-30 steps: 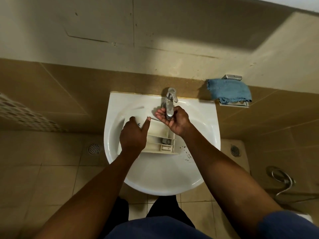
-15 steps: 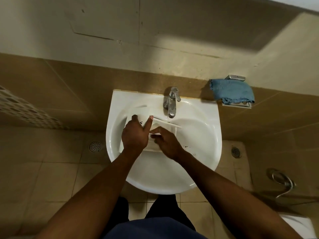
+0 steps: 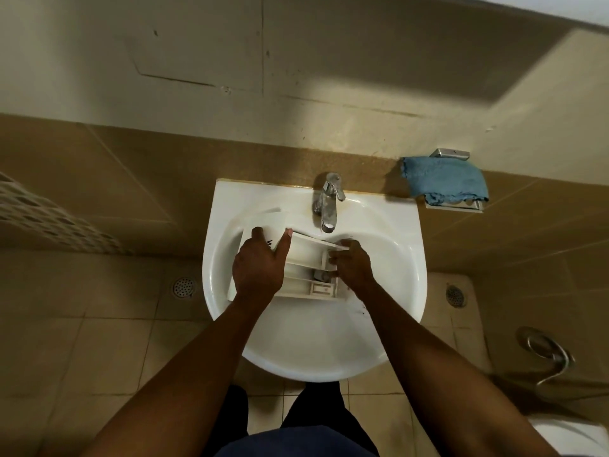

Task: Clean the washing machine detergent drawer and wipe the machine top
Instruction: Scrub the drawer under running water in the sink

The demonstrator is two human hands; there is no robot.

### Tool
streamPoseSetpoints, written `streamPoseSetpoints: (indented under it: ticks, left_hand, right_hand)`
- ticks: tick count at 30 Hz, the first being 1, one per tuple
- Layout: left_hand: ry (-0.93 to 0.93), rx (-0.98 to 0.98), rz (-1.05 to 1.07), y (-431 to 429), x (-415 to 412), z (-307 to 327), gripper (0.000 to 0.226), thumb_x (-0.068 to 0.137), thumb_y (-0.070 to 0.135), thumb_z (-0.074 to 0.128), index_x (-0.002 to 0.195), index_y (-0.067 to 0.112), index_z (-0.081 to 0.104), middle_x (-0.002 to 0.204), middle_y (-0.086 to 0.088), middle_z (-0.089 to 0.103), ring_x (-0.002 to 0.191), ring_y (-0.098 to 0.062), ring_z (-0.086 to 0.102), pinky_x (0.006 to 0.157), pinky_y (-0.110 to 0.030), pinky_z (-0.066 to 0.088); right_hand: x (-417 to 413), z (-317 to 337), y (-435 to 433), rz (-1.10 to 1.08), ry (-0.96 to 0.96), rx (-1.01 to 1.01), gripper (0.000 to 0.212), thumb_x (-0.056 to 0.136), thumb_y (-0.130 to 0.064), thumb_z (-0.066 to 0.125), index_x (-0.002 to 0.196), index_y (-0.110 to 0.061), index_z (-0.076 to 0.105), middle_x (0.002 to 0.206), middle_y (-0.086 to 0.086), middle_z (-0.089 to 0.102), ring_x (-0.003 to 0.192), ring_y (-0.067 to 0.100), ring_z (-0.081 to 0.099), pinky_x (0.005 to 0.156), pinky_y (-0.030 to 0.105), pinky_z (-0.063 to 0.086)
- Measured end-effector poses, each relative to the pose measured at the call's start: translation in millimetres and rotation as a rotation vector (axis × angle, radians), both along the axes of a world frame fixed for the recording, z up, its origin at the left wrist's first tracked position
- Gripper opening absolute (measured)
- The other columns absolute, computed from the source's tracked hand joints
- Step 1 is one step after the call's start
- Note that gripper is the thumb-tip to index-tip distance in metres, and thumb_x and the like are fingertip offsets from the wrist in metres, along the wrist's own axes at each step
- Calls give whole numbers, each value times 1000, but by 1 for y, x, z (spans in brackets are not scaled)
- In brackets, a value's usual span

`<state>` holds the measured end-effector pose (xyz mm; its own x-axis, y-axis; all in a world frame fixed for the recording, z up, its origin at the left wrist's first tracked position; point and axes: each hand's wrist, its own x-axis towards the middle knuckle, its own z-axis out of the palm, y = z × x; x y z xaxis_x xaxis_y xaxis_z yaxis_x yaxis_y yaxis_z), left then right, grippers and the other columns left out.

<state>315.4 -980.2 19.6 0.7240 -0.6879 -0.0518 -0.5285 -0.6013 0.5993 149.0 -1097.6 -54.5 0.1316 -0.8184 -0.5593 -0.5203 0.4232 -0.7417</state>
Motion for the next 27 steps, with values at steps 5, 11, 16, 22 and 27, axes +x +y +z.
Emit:
streamPoseSetpoints:
  ticks: [5,11,16,22,27]
  left_hand:
    - [-58,-5,1,-1,-2,-5,89,89,81,24,115,4,62,87,-14,72,80,-32,72,73,-40,58]
    - [-98,-8,-6,-1,-5,-13,92,92,81,19,112,3,64,85,-15,72,77,-33,72,72,-42,62]
    - [-40,0,6,-1,-3,-4,78,93,75,38,116,5,63,92,-13,73,83,-31,72,77,-38,58]
    - [-40,19,-10,-1,-2,-5,86,90,79,29,119,5,60,89,-12,72,81,-29,71,73,-37,57]
    - [-86,25,-2,-3,-4,-6,86,89,78,24,118,6,63,88,-11,72,79,-29,72,73,-38,58]
  right_hand:
    - [5,-5,26,222,10,-59,74,91,6,59,150,-9,18,120,-4,58,69,28,65,48,29,55]
    - [-9,-21,24,446,120,-205,92,81,-23,73,145,-12,8,95,6,74,76,26,70,72,38,59]
    - [-12,-26,-1,491,186,-173,66,85,-22,70,129,-17,21,92,7,73,77,29,71,75,53,61]
    - [-7,-23,29,346,52,-214,77,89,-6,69,142,-16,14,104,6,72,76,28,67,71,45,60]
    - [-10,-28,9,490,232,-224,71,87,-16,72,137,-12,22,81,-3,69,71,22,67,67,39,54]
